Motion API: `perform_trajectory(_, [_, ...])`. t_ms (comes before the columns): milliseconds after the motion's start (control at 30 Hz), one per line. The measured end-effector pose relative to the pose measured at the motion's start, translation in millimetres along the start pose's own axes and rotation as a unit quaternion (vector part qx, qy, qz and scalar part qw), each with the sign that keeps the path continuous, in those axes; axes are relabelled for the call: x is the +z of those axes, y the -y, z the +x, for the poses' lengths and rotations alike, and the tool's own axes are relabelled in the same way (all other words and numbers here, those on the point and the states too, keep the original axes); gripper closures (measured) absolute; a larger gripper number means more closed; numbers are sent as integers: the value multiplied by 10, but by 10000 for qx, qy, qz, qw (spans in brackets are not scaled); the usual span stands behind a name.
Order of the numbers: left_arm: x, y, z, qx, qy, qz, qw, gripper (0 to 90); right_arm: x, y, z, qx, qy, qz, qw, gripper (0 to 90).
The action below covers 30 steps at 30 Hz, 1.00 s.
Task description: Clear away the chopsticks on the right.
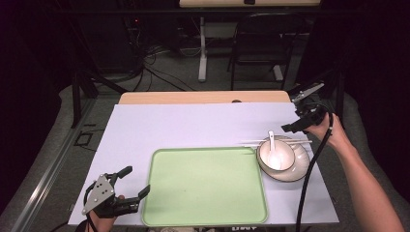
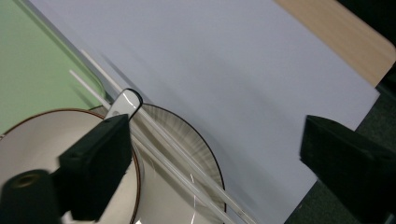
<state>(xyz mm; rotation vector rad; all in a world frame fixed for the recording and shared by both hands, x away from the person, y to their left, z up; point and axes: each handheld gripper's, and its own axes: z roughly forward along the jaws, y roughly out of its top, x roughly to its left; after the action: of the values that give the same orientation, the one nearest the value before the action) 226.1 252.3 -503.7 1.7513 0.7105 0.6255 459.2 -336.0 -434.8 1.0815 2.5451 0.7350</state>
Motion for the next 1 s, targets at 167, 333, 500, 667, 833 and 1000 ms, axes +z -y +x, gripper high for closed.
perform_trajectory(167, [-6, 1, 1, -8, 4, -8, 10000, 154, 228, -20, -8, -135, -91, 507, 9986, 306])
perform_trajectory(333, [-4, 0, 0, 5, 10, 5, 10000, 154, 351, 12, 3, -247, -214, 767, 9965, 411])
perform_trajectory(500, [-3, 0, 2, 0, 7, 7, 10000, 154, 481, 66, 2, -320, -420, 1012, 9935, 504])
perform_trajectory(667, [-1, 1, 2, -1, 0, 7, 10000, 154, 571, 74, -4, -435, -477, 1105, 9918, 591])
perform_trajectory(833, [-2, 2, 5, -4, -19, 16, 10000, 154, 634, 85, 2, -340, -660, 1182, 9902, 628])
perform_trajectory(1000, [-1, 2, 5, 2, -8, 22, 10000, 154, 666, 72, -24, -459, -732, 1430, 9859, 662])
